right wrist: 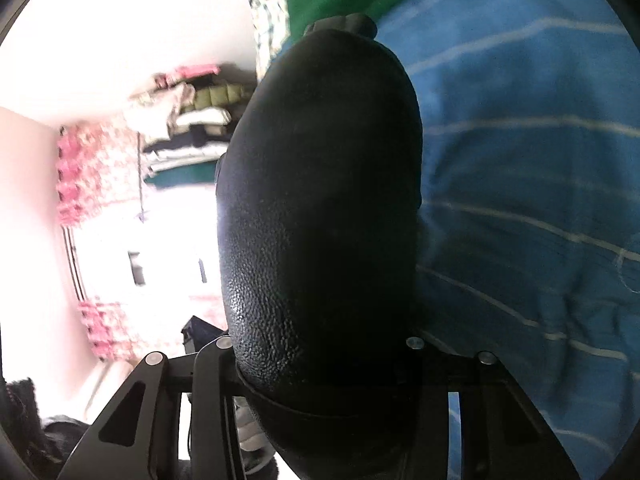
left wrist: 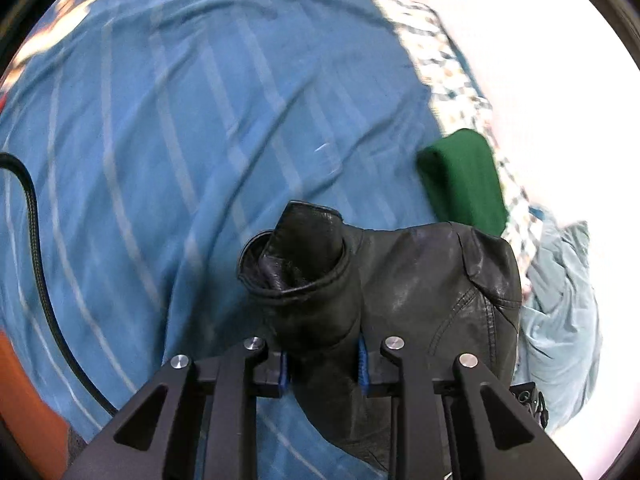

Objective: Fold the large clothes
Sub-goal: 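Carry the folded jacket with both tools onto the green sweater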

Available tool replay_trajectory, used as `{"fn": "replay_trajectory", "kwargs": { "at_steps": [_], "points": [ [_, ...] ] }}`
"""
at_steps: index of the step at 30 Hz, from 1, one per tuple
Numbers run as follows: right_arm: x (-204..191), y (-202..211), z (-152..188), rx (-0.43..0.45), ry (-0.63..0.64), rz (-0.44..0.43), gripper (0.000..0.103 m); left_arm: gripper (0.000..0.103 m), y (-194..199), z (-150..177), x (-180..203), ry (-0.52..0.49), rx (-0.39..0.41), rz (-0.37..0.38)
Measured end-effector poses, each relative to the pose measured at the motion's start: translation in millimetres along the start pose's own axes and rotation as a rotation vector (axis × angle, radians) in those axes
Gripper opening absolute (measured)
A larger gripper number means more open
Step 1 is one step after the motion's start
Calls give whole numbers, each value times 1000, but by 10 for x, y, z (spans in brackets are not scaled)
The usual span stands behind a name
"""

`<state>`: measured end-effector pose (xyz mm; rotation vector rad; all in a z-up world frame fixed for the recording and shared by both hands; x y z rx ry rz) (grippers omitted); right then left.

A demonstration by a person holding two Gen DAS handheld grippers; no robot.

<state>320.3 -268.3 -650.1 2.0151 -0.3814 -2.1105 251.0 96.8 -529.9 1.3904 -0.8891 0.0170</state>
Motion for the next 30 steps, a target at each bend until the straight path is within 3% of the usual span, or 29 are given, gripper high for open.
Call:
{"fn": "replay_trajectory", "kwargs": {
  "at_steps": [7, 10, 16, 20, 24, 26, 30],
  "points": [
    [-695, 136, -665, 148, 29, -14, 44, 21, -131, -796, 1085, -135, -46, 108],
    [-917, 277, -1138, 204, 58, -27, 44, 21, -266, -1107, 1654, -205, -28, 163],
    [-1076, 436, -2323, 244, 108, -59, 44, 21, -817, -1608, 2523, -240, 18, 231],
    [-804, 508, -3019, 210, 114, -88, 44, 21, -1408, -1862, 2850, -242, 39, 242],
    [-134, 431, -3633, 163, 61, -79, 44, 21, -2179, -1979, 2852, -235, 15, 208],
    [201, 341, -3766, 131, 22, -49, 44, 21, -2561, -1975, 2754, -233, -15, 171],
    [598, 379, -3737, 120, -22, -29, 45, 25, -2770, -1790, 2667, -299, -46, 137]
  ]
}}
Point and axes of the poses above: each gripper's, at about its wrist camera, not at the fingertips, and y roughly against the way its jaws point, x to its right, z to its underside, the point moved 7 cm from there along -y, roughly the way its jaws point, and after that the axes turned 7 degrees about y, right-handed, at the moved point
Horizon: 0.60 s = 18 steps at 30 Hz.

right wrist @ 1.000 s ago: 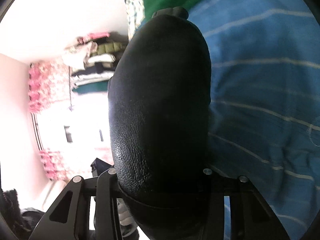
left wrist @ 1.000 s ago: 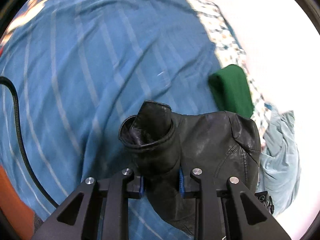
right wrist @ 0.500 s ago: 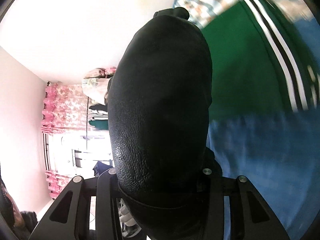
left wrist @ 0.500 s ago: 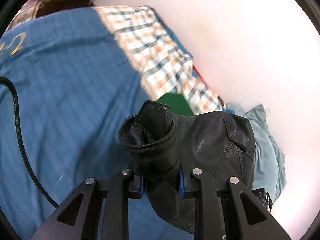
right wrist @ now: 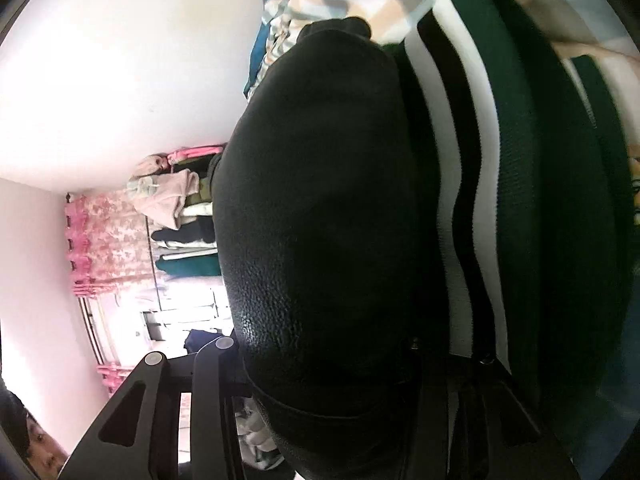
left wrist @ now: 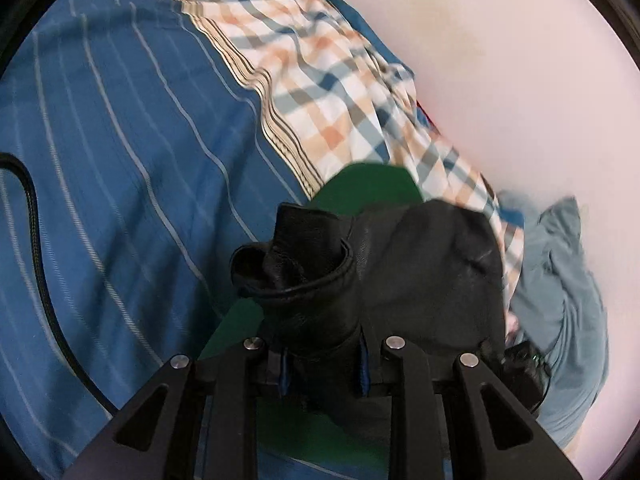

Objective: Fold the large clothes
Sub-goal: 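Carry the folded jacket with both tools onto the green sweater, then open both tools and release the jacket on the sweater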

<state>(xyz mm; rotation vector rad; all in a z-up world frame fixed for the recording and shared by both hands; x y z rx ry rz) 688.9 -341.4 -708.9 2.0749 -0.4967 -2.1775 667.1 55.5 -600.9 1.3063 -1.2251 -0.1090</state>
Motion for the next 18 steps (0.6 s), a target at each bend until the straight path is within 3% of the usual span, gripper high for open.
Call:
{"fn": "replay_trajectory", "kwargs": {
  "at_steps": [2, 5, 8, 10, 11, 13, 14, 18],
  "points": [
    [-11, 0, 23, 0, 9, 17, 51, 27, 1, 26, 6, -46, -8, -25],
    [-128, -327, -50, -11, 21, 152, 63, 30, 5, 2, 3, -78, -38, -45],
    [-260, -318, -8, 0, 22, 302, 74, 46, 45, -14, 62, -146, -47, -119],
    [-392, -259, 43, 28, 72, 458, 77, 85, 136, -34, 125, -222, -14, -193],
    [-455, -231, 163, 38, 93, 512, 85, 92, 163, -47, 147, -255, -6, -222],
    [-524, -204, 312, 59, 137, 714, 95, 93, 192, -83, 152, -295, 6, -258],
    [-592, -200, 424, 69, 188, 856, 95, 93, 234, -85, 166, -321, 16, -292],
    [-795, -338, 796, 97, 226, 1028, 95, 93, 311, -56, 227, -426, 40, -375]
  ]
}}
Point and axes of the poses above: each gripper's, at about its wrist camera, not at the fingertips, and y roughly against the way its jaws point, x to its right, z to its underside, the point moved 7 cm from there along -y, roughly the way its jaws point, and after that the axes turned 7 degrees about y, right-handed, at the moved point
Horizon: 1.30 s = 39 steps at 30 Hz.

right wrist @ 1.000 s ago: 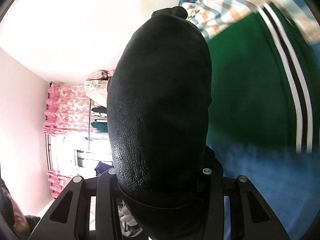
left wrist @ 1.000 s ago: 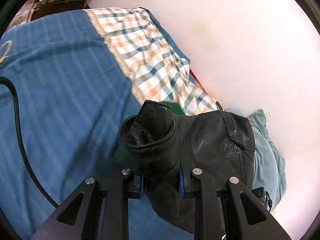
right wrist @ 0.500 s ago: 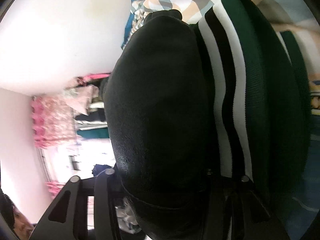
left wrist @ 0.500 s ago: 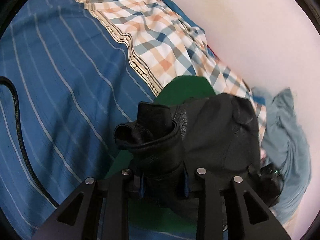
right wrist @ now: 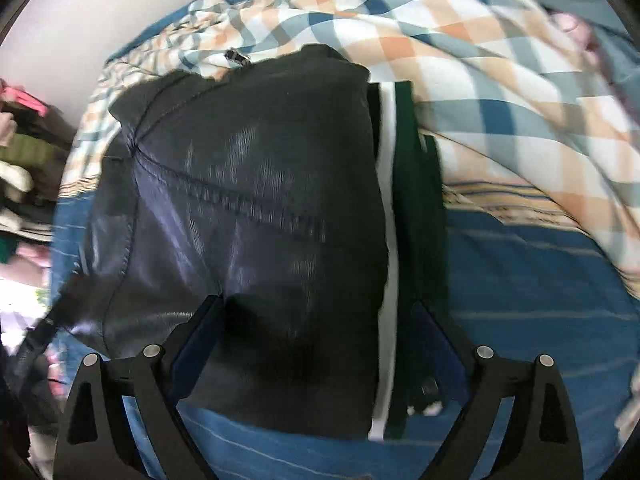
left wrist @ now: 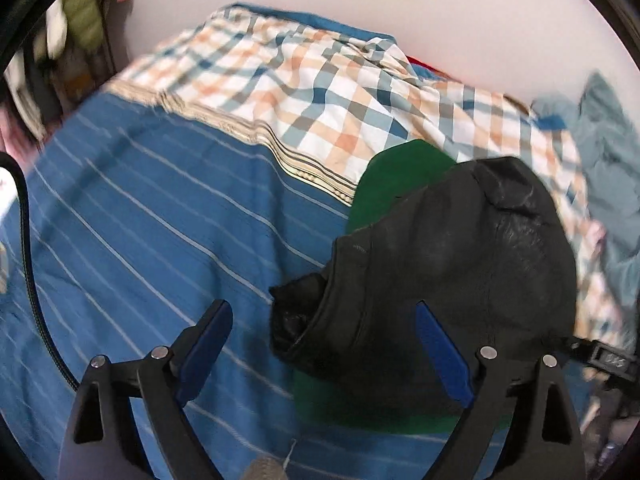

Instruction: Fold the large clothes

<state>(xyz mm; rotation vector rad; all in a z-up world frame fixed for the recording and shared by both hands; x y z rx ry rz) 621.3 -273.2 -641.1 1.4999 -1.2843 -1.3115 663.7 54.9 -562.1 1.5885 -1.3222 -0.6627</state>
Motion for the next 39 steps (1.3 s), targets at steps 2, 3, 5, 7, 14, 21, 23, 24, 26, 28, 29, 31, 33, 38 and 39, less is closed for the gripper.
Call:
{"fn": "replay_trajectory", "kwargs": {
  "at_steps": [2, 3, 5, 7, 14, 21, 23, 24, 26, 28, 29, 31, 33, 38, 39],
  "points": [
    [-102, 95, 189, 14, -22, 58, 95, 93, 67, 26, 53, -49, 0, -23],
    [-149, 204, 273, 29, -40, 108, 95, 93, 144, 51, 90, -76, 2, -29],
    [-236, 464, 511, 56, -38, 223, 95, 94, 294, 81, 152, -118, 16, -28],
    [-460, 718, 768, 65, -24, 324, 96, 94, 443, 104, 189, -147, 24, -41],
    [-40, 1966, 889, 126, -20, 458, 96, 95, 1408, 282, 326, -268, 43, -42],
    [-526, 3281, 1515, 228, -58, 490, 96, 95, 2632, 479, 341, -321, 97, -4],
    [-635, 3627, 1702, 251, -63, 491, 96, 95, 3007, 554, 305, -323, 109, 13],
    [-701, 3791, 1774, 265, -63, 497, 96, 95, 3132, 578, 288, -325, 110, 21],
    [-835, 4159, 1959, 300, -60, 508, 96, 95, 3436, 634, 233, -332, 128, 26],
    [-959, 4516, 2153, 328, -59, 516, 96, 95, 3743, 675, 180, -338, 148, 31],
    [-1013, 4699, 2248, 341, -61, 517, 96, 95, 3931, 698, 153, -340, 162, 36],
    [-1136, 5048, 2418, 370, -57, 518, 96, 95, 4189, 738, 92, -339, 180, 35],
    [-1238, 5319, 2556, 388, -55, 506, 96, 95, 4408, 764, 53, -333, 204, 34],
    [-1431, 5887, 2803, 435, -32, 492, 96, 95, 4927, 825, -27, -299, 243, 40],
    [-1462, 6010, 2854, 448, -26, 497, 96, 95, 4987, 841, -26, -296, 247, 44]
  ]
}}
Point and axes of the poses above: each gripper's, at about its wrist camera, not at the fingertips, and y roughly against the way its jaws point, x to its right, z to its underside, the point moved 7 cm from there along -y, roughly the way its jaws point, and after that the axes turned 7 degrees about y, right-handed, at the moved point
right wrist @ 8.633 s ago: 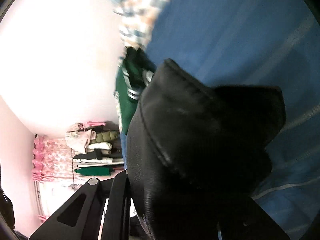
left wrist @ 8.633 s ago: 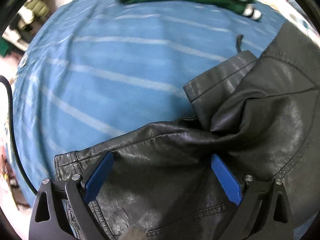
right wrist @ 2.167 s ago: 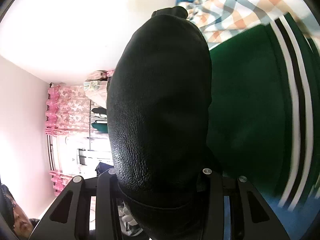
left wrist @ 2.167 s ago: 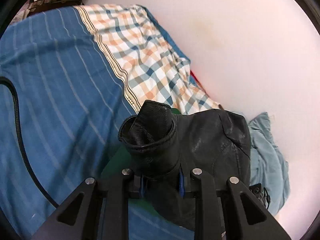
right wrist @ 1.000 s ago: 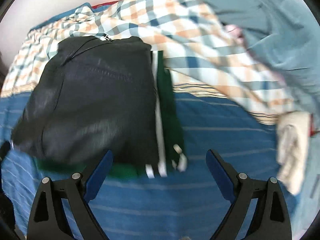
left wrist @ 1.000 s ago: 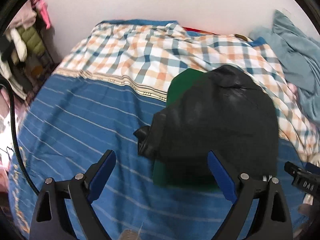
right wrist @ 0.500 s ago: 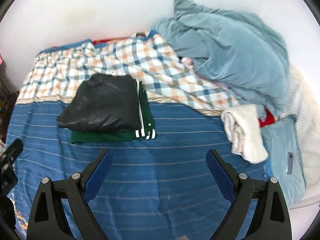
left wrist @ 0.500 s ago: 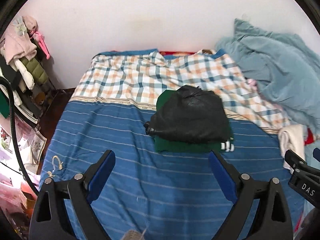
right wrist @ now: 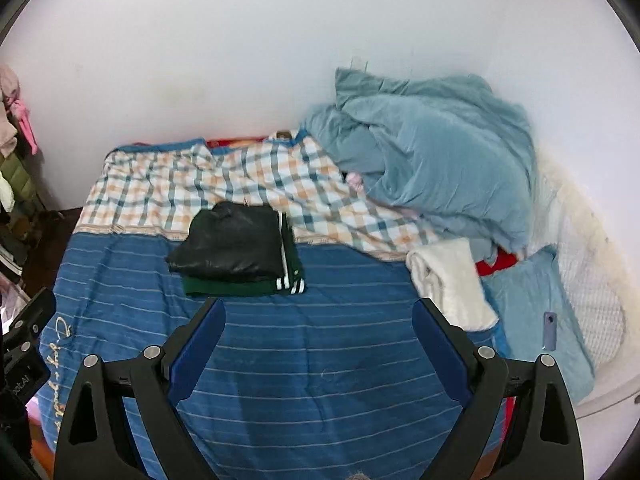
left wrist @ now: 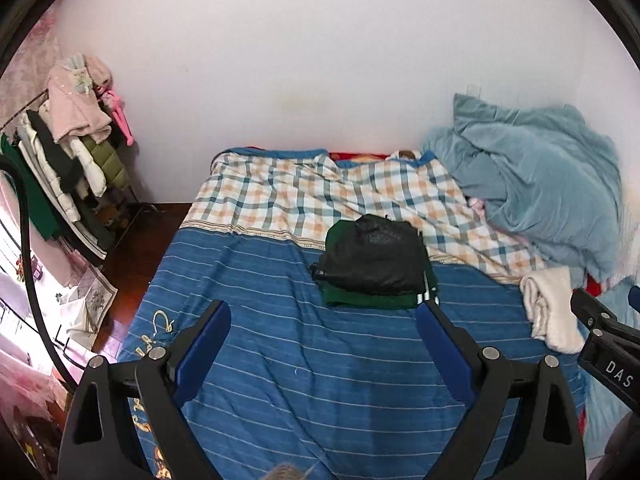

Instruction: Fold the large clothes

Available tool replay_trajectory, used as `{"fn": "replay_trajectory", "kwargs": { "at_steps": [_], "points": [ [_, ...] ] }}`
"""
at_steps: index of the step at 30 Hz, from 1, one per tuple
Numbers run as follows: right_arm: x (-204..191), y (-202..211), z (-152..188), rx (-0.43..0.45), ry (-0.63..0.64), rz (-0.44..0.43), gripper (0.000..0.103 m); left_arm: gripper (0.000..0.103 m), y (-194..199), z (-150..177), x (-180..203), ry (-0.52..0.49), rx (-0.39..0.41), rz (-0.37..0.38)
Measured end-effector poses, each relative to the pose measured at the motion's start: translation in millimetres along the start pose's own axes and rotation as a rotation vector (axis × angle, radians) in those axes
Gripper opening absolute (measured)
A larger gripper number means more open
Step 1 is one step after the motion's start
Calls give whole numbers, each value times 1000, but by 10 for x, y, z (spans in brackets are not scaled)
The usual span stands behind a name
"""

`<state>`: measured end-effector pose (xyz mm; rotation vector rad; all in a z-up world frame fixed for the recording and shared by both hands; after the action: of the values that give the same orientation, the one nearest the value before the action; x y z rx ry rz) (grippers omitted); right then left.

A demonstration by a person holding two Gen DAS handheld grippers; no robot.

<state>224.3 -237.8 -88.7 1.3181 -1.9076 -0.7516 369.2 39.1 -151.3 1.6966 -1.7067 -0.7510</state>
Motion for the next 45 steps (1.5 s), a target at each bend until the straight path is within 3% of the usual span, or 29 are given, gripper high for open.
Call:
{"fn": "replay_trajectory", "kwargs": {
  "at_steps": [6, 13, 18, 45],
  "points": [
    [133, 586, 0, 50, 12, -18, 96, 95, 390, 2, 65, -16, 40, 5],
    [210, 1001, 16, 60, 22, -40, 96, 95, 601, 83, 113, -13, -16, 8],
    [303, 1187, -32, 73, 27, -27, 97, 95, 783, 61, 113, -11, 12, 0],
    [374, 1327, -204, 87, 47, -69, 99, 97, 928, 21, 151, 14, 35, 4]
  ]
}}
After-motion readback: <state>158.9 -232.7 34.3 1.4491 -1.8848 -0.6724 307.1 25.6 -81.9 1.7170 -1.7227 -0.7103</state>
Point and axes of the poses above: each gripper's, at about its wrist camera, not at the fingertips, and y roughly against the way its jaws point, x to its right, z to its underside, the point moved 7 cm from there along -y, roughly the way its jaws point, and after that the axes turned 7 degrees about y, right-handed, at the moved point
